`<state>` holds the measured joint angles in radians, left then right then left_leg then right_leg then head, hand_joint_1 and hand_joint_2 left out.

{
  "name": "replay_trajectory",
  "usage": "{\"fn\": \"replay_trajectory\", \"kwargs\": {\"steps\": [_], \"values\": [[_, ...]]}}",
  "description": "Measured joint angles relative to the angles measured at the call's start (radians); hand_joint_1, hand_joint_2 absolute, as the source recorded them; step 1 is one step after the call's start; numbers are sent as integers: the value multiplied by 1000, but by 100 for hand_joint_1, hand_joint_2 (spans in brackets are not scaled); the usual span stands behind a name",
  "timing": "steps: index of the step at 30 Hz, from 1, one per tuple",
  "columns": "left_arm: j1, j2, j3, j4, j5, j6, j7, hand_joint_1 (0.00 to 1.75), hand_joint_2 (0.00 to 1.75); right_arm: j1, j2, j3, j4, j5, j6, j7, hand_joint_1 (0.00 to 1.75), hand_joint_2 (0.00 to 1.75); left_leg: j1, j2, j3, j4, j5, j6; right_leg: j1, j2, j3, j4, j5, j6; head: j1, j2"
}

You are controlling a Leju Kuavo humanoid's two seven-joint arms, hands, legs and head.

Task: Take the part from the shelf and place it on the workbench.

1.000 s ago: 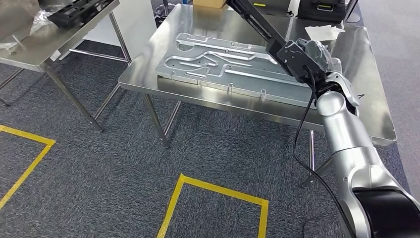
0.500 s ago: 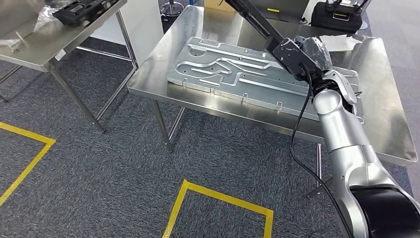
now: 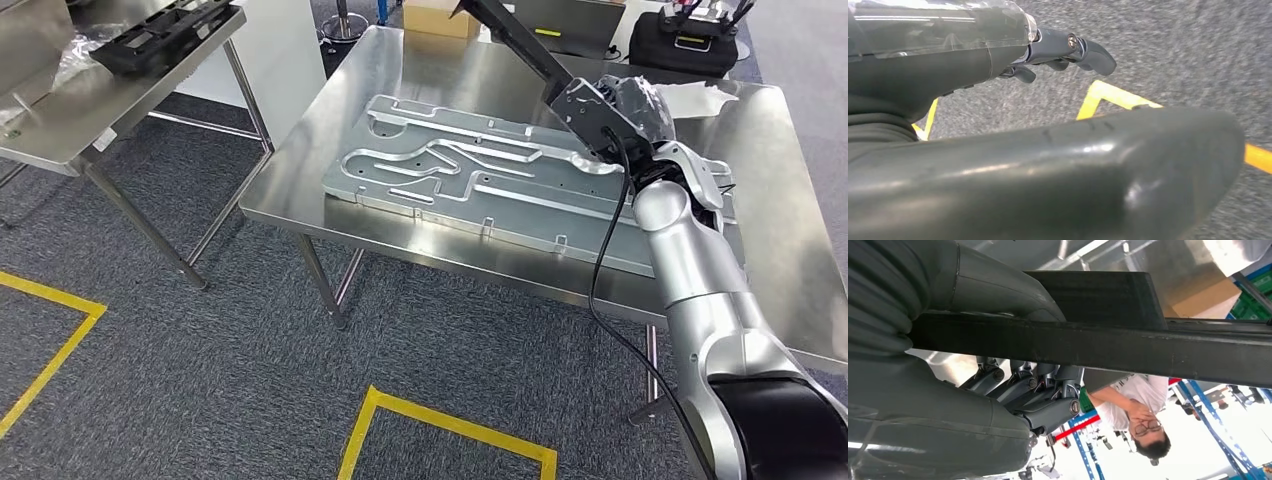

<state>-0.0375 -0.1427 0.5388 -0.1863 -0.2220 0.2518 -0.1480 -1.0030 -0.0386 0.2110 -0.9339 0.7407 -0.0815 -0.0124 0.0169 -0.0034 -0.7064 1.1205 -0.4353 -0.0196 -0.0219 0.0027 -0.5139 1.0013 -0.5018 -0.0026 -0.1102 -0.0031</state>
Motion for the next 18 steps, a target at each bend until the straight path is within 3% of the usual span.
{"fn": "replay_trajectory", "kwargs": {"steps": [2,3,6,8,10,12,13,14,16,17,18], "values": [[1,0,3,1,-1,0,0,0,0,-1,2,0,2,8,-1,5,175,175,-4,2,15,-90,77,7,1,1,16,-2,-20,12,0,0],[2,0,4,1,-1,-1,0,0,0,-1,3,0,4,13,-2,8,175,175,-6,2,17,-106,89,14,1,2,20,-3,-25,20,0,0],[0,0,5,1,-6,-2,-1,0,0,3,5,1,3,27,-1,12,175,175,-8,-1,42,-116,72,38,-3,1,11,35,-14,37,0,0],[0,0,5,1,-8,-4,-2,0,0,3,5,1,2,35,1,13,175,175,-7,-2,64,-124,59,49,-5,0,-49,135,-23,38,0,0],[-1,0,5,1,-9,-7,-4,0,0,9,4,0,2,42,9,17,175,175,-9,-6,84,-125,41,54,-3,0,-136,251,-75,42,0,0],[-1,0,5,1,-9,-10,-6,0,0,24,4,0,4,53,25,21,175,175,-12,-12,111,-125,21,54,0,0,-192,284,-115,41,0,0],[-1,0,5,1,-9,-10,-8,0,0,29,4,0,6,62,37,21,175,175,-14,-15,126,-125,10,54,1,0,-200,256,-103,38,0,0],[0,0,6,1,-8,-11,-11,0,0,31,4,1,8,71,49,20,175,175,-17,-16,142,-125,0,53,3,0,-197,203,-64,31,0,0],[2,-2,7,2,-7,-14,-17,0,0,32,3,5,17,94,73,14,175,175,-21,-19,160,-123,-21,51,13,1,-184,75,66,12,0,0],[1,-4,7,3,-7,-16,-20,0,0,32,3,8,24,108,84,8,175,175,-22,-21,164,-121,-30,47,19,1,-181,33,118,4,1,0],[0,-5,8,3,-7,-18,-23,0,0,33,3,14,32,124,93,2,175,175,-22,-22,165,-118,-36,42,25,2,-182,9,149,-3,1,0]]}}
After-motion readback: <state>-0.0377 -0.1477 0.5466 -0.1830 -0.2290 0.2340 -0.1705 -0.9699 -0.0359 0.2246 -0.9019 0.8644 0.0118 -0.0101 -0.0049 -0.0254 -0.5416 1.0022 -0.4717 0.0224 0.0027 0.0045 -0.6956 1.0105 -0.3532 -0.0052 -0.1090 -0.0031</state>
